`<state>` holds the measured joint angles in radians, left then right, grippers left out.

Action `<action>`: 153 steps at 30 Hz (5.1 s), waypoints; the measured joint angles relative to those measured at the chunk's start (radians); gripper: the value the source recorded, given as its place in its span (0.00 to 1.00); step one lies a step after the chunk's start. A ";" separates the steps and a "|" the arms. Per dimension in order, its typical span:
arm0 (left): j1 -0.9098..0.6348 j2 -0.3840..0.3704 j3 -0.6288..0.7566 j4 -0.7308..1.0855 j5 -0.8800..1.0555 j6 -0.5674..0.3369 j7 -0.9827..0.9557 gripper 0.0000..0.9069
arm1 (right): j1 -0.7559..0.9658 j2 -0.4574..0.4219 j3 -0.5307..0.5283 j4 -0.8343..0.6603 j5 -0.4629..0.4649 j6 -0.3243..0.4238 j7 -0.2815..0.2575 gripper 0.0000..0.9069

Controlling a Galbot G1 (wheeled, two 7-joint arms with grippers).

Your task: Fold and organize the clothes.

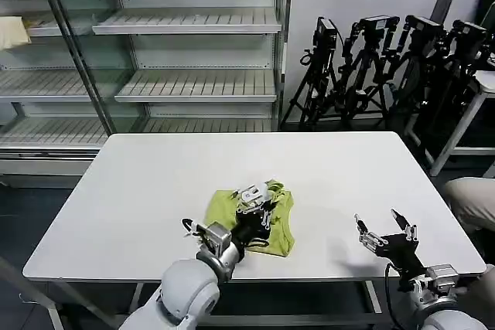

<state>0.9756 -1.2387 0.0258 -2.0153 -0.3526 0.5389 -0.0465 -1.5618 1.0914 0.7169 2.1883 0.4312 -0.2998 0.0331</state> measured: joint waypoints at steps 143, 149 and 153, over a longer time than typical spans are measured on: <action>0.174 0.287 -0.370 -0.111 0.095 -0.066 0.168 0.00 | 0.000 0.031 -0.045 -0.004 -0.049 0.038 -0.022 1.00; 0.127 0.214 -0.191 -0.117 0.055 -0.022 0.084 0.01 | -0.001 0.032 -0.039 -0.004 -0.051 0.038 -0.022 1.00; 0.077 0.154 -0.098 -0.081 0.021 -0.003 -0.007 0.01 | -0.001 0.025 -0.029 -0.003 -0.047 0.038 -0.023 1.00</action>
<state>1.0528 -1.0846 -0.0721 -2.0968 -0.3319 0.5363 -0.0535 -1.5630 1.1166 0.6881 2.1848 0.3839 -0.2617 0.0105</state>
